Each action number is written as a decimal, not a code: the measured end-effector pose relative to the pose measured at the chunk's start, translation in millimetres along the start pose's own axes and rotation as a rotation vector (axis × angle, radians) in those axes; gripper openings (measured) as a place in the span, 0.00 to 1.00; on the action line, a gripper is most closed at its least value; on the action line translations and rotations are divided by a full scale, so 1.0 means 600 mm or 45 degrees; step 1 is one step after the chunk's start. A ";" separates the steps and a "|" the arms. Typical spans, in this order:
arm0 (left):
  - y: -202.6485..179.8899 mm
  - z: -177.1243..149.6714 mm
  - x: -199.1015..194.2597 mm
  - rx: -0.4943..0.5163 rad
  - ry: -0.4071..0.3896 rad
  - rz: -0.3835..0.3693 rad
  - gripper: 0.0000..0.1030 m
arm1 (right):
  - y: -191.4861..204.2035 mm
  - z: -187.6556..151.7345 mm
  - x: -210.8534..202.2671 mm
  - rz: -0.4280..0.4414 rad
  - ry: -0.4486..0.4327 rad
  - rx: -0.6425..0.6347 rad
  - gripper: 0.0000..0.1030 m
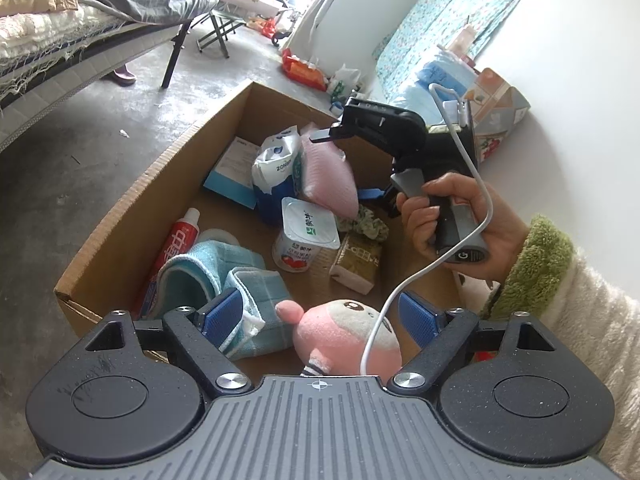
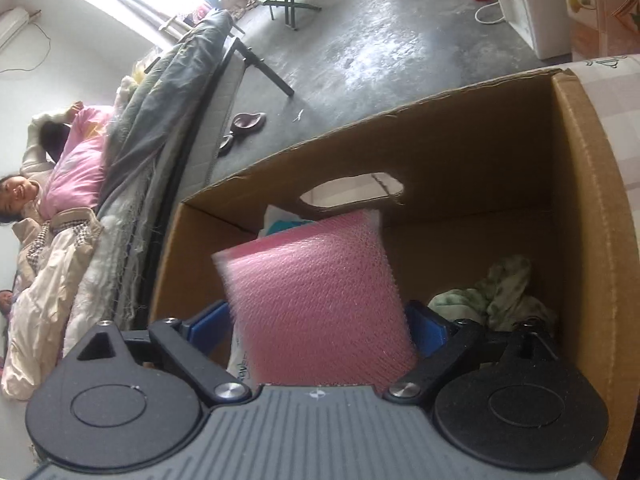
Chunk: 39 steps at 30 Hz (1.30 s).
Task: Organize soft objects
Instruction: 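Open both grippers to drop the plush and sponge into the box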
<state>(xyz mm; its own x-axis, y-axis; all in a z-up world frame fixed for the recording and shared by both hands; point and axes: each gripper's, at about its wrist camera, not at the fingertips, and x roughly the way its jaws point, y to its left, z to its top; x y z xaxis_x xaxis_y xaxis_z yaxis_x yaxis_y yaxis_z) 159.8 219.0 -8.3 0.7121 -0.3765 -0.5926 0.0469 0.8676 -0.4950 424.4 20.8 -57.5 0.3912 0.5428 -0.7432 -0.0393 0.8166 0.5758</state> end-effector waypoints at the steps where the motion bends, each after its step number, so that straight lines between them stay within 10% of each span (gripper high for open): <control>1: 0.000 0.000 0.001 0.000 0.001 -0.001 0.83 | 0.001 0.000 0.001 -0.002 0.002 -0.002 0.97; 31: -0.001 0.001 0.005 -0.006 0.004 0.010 0.84 | 0.045 0.004 -0.039 0.076 -0.069 -0.143 0.98; 39: -0.023 -0.002 -0.023 0.044 -0.050 0.042 0.95 | 0.054 -0.048 -0.157 0.172 -0.139 -0.326 1.00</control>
<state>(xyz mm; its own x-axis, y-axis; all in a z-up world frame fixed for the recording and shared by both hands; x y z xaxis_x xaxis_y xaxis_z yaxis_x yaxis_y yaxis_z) 148.3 211.7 5.9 0.7408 -0.3352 -0.5821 0.0470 0.8903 -0.4529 360.0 1.9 21.5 0.4628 0.6368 -0.6166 -0.3229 0.7689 0.5518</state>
